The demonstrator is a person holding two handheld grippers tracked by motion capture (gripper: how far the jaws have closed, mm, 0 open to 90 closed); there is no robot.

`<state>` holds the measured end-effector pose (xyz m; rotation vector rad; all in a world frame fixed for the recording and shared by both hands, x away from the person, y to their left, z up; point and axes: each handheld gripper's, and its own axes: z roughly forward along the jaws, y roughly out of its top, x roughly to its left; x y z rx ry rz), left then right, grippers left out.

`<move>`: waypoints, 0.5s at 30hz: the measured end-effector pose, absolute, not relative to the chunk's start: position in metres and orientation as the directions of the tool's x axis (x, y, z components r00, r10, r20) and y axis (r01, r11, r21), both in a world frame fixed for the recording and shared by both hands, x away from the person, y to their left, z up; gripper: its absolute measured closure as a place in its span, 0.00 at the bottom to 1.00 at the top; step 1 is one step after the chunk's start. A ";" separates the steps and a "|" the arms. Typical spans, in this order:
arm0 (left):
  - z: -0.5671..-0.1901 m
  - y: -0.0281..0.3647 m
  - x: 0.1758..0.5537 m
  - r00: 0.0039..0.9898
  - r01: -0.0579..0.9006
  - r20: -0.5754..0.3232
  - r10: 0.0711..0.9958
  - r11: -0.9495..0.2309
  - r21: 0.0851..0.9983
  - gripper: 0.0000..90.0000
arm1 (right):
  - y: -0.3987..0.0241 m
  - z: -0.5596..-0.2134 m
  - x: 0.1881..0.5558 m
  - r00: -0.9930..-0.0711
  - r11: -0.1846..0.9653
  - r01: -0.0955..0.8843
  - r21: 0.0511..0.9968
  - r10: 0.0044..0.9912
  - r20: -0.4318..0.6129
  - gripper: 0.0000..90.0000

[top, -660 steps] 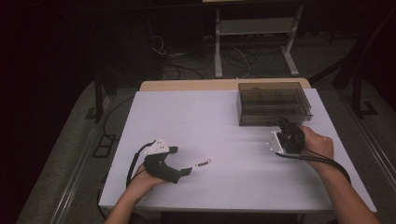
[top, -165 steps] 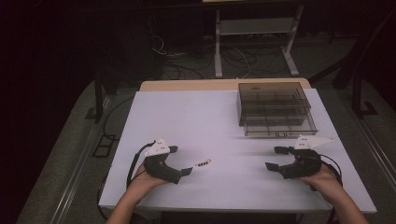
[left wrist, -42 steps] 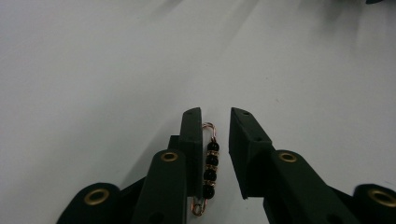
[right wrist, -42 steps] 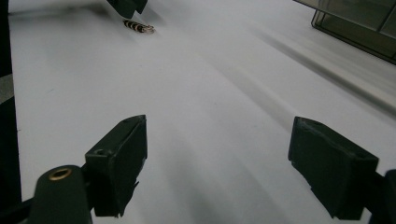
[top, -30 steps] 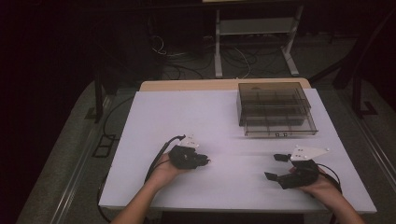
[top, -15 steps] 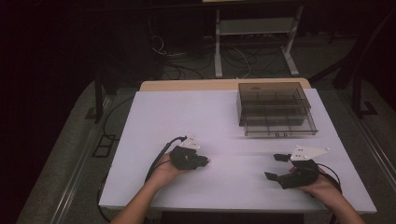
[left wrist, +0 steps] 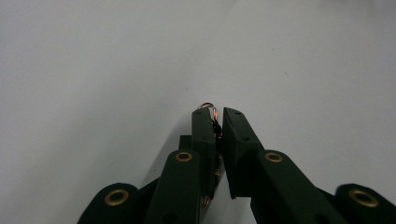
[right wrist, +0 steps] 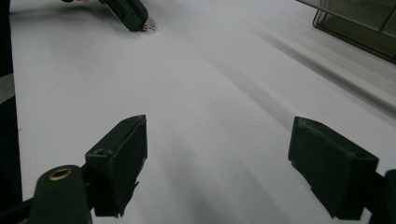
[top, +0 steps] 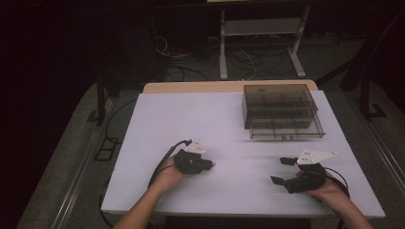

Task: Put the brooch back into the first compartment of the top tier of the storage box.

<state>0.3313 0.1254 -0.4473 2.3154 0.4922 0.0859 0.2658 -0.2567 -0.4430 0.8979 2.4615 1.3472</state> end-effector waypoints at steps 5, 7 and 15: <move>-0.445 0.128 0.333 0.918 0.332 -0.086 0.387 -0.631 0.702 0.92 | -0.257 -0.443 0.266 -0.797 0.402 0.416 0.816 0.593 0.114 0.21; -0.443 0.130 0.333 0.913 0.340 -0.095 0.397 -0.611 0.715 0.92 | -0.257 -0.443 0.266 -0.797 0.402 0.416 0.816 0.593 0.114 0.21; -0.437 0.134 0.332 0.904 0.356 -0.117 0.412 -0.572 0.739 0.92 | -0.257 -0.443 0.266 -0.798 0.404 0.415 0.816 0.592 0.113 0.21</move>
